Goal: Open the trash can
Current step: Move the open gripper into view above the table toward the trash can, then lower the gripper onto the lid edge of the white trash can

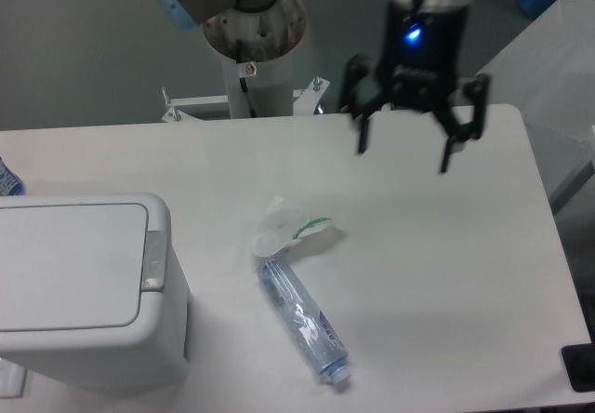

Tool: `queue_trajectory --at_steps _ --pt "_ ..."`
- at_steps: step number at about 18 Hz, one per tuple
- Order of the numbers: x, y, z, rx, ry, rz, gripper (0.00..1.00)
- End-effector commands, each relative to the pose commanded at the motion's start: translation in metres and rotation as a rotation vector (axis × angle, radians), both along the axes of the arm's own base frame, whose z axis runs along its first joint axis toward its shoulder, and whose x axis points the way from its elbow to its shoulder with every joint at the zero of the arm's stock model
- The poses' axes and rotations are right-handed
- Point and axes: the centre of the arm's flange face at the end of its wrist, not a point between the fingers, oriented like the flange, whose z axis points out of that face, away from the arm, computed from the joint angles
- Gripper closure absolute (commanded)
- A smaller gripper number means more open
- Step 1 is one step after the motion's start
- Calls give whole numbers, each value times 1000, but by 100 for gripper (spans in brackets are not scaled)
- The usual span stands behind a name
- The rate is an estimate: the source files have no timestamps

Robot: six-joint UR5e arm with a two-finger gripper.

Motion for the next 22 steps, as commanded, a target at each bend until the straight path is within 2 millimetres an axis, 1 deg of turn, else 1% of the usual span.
queue_trajectory --at_steps 1,4,6,9,11,13,17,22 --pt "12 8 -7 13 -23 20 0" --pt "47 21 -20 37 -155 128 0" --pt "59 29 -25 42 -196 158 0" --pt "75 41 -35 24 -210 130 0" --pt "80 46 -40 17 -222 127 0" --pt "86 54 -50 4 -232 114 0" --pt "95 68 -64 -26 -233 96 0" --pt "103 80 -73 -25 -229 76 0"
